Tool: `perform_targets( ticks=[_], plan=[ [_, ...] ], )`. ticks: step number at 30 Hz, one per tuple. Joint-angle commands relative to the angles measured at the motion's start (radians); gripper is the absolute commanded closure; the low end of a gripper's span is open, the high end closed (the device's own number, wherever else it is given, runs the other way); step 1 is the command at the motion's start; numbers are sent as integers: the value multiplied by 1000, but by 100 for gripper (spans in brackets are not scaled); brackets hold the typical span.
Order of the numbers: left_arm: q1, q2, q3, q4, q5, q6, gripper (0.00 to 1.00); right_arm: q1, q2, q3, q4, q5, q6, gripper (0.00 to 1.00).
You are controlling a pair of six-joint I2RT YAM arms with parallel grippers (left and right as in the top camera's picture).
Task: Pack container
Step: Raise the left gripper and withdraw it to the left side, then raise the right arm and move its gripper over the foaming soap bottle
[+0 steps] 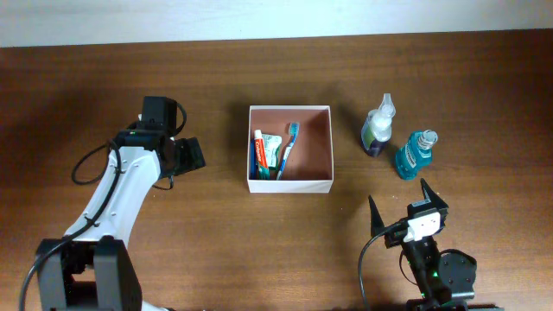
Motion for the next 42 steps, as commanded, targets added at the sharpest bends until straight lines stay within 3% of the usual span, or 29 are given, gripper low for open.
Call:
perform_targets(
  ticks=[1,21,24,33,36,42],
  plan=[
    [2,9,2,-1,-7,-3,0,-8,-7,-7,-2,2,4,2],
    [2,9,2,-1,-7,-3,1,-8,-7,-7,-1,-1,6,1],
    [2,9,2,-1,-7,-3,1,-6,-7,-7,2,-91,14,2],
    [2,9,2,-1,-7,-3,1,-6,-7,-7,-7,-617,402,2],
    [2,9,2,-1,-7,-3,1,-6,-7,-3,18,-640,483,2],
    [2,9,2,-1,-7,-3,1,-6,-1,130,98,-557,487,2]
  ],
)
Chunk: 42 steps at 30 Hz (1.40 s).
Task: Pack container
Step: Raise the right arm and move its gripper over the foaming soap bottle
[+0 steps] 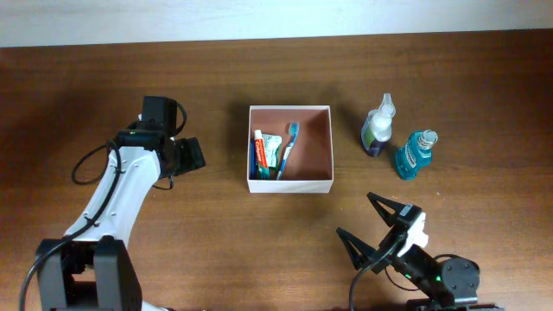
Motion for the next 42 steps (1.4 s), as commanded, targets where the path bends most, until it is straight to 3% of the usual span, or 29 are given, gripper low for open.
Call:
perform_targets(
  ticks=[1,7,11,16,22,26,30,42],
  plan=[
    [2,9,2,-1,-7,-3,1,-6,10,143,18,44,40,2],
    [2,9,2,-1,-7,-3,1,-7,190,401,-10,103,32,1],
    [2,9,2,-1,-7,-3,1,-7,393,607,-145,103,32,2],
    [2,9,2,-1,-7,-3,1,-7,685,947,-403,125,-67,2],
    [2,9,2,-1,-7,-3,0,-7,1017,1408,-799,310,-155,2],
    [2,9,2,-1,-7,-3,1,-7,1209,1667,-971,411,-164,2],
    [2,9,2,-1,-7,-3,1,-7,1324,1764,-999,454,-183,2],
    [2,9,2,-1,-7,-3,1,-8,1588,1765,-957,543,-182,2]
  ],
)
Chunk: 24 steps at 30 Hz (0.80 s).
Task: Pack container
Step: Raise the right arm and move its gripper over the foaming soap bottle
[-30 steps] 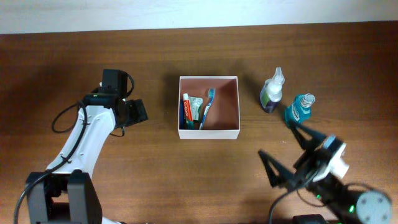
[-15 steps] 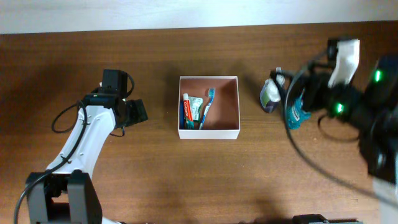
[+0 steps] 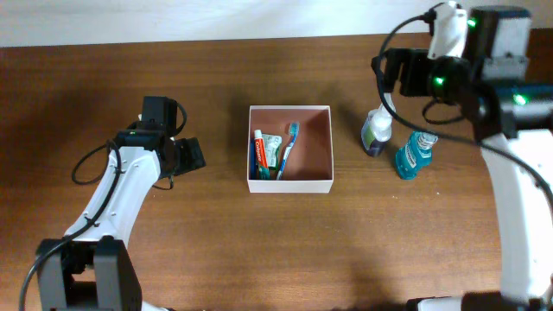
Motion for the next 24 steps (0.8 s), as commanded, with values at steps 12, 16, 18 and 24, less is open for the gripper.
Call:
perform_targets(
  ticks=[12,16,18,24],
  plan=[
    [2,9,2,0,-7,-3,0,0,134,14,5,98,-12,11],
    [2,9,2,0,-7,-3,1,11,186,13,-21,132,-11,29],
    [2,9,2,0,-7,-3,1,11,210,13,-36,161,-11,41],
    [2,9,2,0,-7,-3,1,11,248,13,-70,193,-11,43]
  ],
)
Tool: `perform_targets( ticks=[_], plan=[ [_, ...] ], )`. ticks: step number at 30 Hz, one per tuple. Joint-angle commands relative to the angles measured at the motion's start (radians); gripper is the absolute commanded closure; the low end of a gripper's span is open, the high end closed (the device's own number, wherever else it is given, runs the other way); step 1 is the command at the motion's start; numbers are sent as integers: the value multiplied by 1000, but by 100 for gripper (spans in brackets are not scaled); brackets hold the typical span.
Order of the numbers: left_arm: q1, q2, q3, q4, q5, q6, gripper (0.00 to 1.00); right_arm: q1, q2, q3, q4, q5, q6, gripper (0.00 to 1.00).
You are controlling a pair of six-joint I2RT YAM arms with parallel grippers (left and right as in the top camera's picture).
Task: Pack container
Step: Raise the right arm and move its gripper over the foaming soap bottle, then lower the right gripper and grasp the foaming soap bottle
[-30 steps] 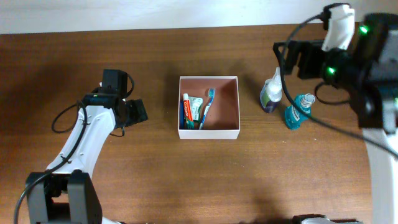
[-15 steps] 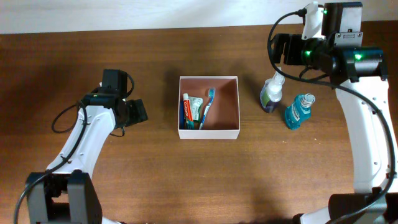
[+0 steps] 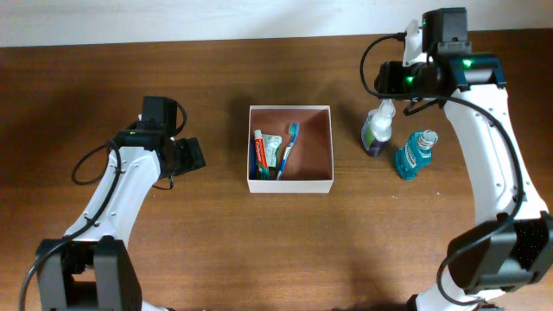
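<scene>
A white box sits mid-table and holds a toothpaste tube and a blue toothbrush. Right of it stand a clear bottle with purple liquid and a teal mouthwash bottle. My right gripper hovers just behind the clear bottle's cap; its fingers look spread with nothing between them. On the other side, the left gripper rests low, left of the box, its fingers a dark block.
The right arm arches over the table's right side, past the teal bottle. The left arm lies along the left side. A pale wall edge runs along the back of the table.
The right arm has drawn in and dropped, its gripper now closer above the clear bottle's cap. Bottles, box and left arm have not moved.
My right gripper was open and folded at the front right edge. Then it was tilted leftward there. Later it was high over the back right, near the bottles, and now it sits just behind the clear bottle. The left arm stayed put throughout.
</scene>
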Motion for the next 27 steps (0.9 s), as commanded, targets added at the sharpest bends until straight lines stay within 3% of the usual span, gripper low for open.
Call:
perform_targets(
  ticks=[1,10,14,27],
  plan=[
    [2,9,2,0,-7,-3,1,6,11,13,-14,63,0,43],
    [2,9,2,0,-7,-3,1,10,66,-2,-52,121,-1,42],
    [2,9,2,0,-7,-3,1,26,99,-12,-59,121,-1,36],
    [2,9,2,0,-7,-3,1,51,143,-13,-98,126,0,40]
  ],
)
